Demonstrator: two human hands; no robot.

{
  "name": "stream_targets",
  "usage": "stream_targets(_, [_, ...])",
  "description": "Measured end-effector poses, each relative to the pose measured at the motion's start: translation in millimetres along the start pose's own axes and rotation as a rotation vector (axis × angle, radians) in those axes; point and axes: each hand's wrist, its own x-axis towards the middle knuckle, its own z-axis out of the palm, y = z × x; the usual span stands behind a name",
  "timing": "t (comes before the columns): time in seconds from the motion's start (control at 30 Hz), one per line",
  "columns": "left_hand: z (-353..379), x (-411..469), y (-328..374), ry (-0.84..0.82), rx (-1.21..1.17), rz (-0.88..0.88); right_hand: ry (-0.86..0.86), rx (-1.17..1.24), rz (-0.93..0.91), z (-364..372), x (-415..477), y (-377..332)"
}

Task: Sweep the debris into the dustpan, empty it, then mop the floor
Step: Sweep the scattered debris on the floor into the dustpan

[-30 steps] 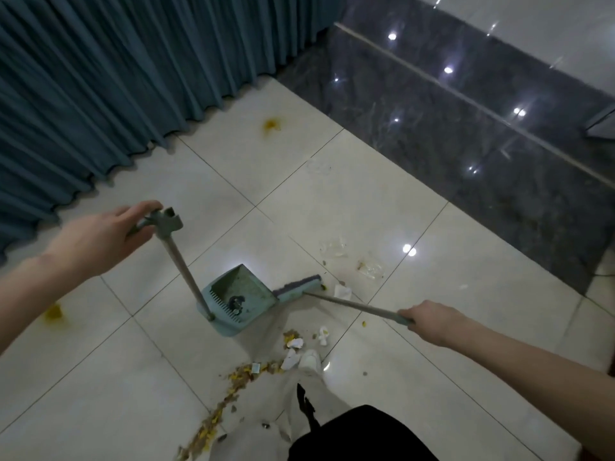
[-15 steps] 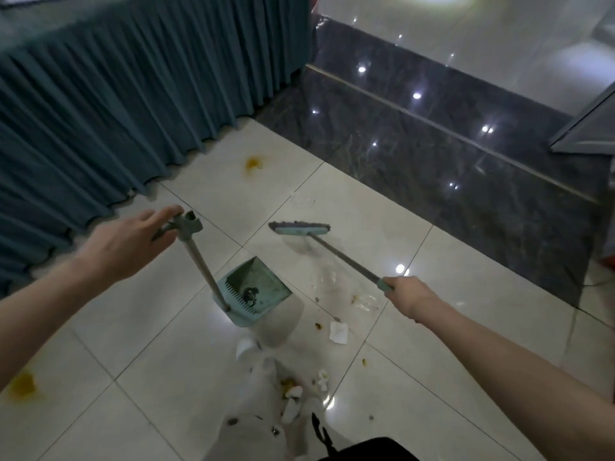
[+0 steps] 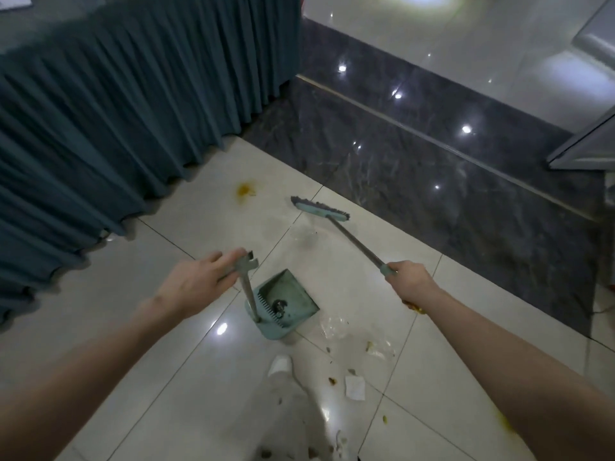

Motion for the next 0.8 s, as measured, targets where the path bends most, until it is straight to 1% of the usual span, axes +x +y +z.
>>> stream_targets(0.07, [3.0,25.1,-11.4,0.003,-0.044,-0.008,-0.002,-0.007,0.017,-0.6,31.0,-28.6])
stream_targets(0.17, [11.3,57.3,-26.1,0.033,-0.088,0.044,-0.008,0.000,0.049,2.1,77.2,-66.0])
stream_targets(0.3, [19.4,86.8,-38.3,0.016,-0.082,0.085,-0.035,-0.085,0.077,12.7,133.1,-99.6])
stream_targets(0.4, [23.4,98.0,-47.9,0.037,-0.073,0.069,-0.110,-0.174,0.051,30.1,150.6,-110.8])
stream_targets(0.57, [25.6,99.1,-57.1,0.047,-0.116,0.054,-0.206,-0.261,0.025,59.1,141.6,-91.2])
stream_targets(0.67, [26.5,91.1,-51.5,0.021,-0.126,0.045,-0.212,-0.346,-0.061,64.8,115.1,-60.7])
stream_targets(0.8, [22.1,73.0,-23.6,0.026,-0.082,0.058,-0.253,-0.448,-0.101,69.0,73.9,-6.5])
